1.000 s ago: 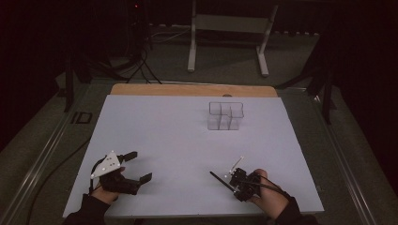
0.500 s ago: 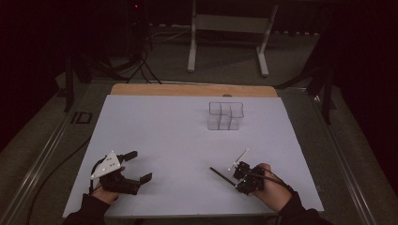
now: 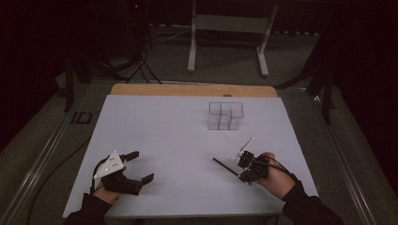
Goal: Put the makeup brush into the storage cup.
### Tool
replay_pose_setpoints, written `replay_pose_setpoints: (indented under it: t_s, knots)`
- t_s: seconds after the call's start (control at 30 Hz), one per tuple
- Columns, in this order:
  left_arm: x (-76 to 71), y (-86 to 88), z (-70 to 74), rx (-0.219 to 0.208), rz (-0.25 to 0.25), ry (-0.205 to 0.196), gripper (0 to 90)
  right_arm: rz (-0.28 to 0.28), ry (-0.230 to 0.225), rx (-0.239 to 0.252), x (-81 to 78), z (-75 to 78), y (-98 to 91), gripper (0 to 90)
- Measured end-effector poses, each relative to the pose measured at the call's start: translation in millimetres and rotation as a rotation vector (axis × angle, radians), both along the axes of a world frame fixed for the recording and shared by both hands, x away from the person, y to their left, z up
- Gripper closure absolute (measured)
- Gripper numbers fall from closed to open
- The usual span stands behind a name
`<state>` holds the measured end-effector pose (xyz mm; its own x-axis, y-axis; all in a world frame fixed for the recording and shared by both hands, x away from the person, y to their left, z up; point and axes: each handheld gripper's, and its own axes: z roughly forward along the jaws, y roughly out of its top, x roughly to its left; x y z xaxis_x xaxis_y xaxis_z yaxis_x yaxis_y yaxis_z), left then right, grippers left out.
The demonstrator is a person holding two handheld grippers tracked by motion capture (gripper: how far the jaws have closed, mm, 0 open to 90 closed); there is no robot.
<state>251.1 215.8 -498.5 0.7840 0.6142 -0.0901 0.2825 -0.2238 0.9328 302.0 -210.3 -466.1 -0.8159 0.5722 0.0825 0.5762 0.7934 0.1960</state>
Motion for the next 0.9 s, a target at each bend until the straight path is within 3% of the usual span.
replay_pose_setpoints:
  t_s: [0.07,0.1,0.17,0.2,0.27,0.37,0.5,0.67,0.9]
  knots:
    - [0.0,-2.7,0.2,0.017,-0.002,0.004,1.4,0.043,-0.001,0.039,0.9,2.5,0.9,83.9]
    - [0.1,-4.2,0.3,0.026,-0.006,0.004,1.4,0.098,0.009,0.054,1.5,3.5,1.4,83.9]
    - [0.1,-5.8,0.4,0.035,-0.009,0.003,1.3,0.098,0.009,0.054,1.5,3.5,1.4,83.9]
    - [0.8,-9.2,0.8,0.044,-0.015,0.01,1.4,0.168,0.022,0.059,2.8,4.8,3.4,83.9]
    - [1.8,-12.3,1.8,0.042,-0.017,0.022,1.4,0.22,0.02,0.065,2.3,6.2,6.1,83.9]
    - [2.7,-18.5,5.7,0.052,-0.027,0.029,1.4,0.253,0.016,0.055,2.3,8.1,8.9,83.9]
    - [3.2,-27.3,12.1,0.03,-0.087,0.039,1.4,0.281,0.024,0.053,5.8,11.1,12.1,83.9]
    - [6.4,-37.4,18.3,0.064,-0.128,0.048,1.4,0.311,0.027,0.038,8.4,11.9,16.1,83.9]
    - [13.4,-51.5,29.3,0.106,-0.173,0.07,1.4,0.442,-0.004,0.023,9.9,17.9,20.4,83.9]
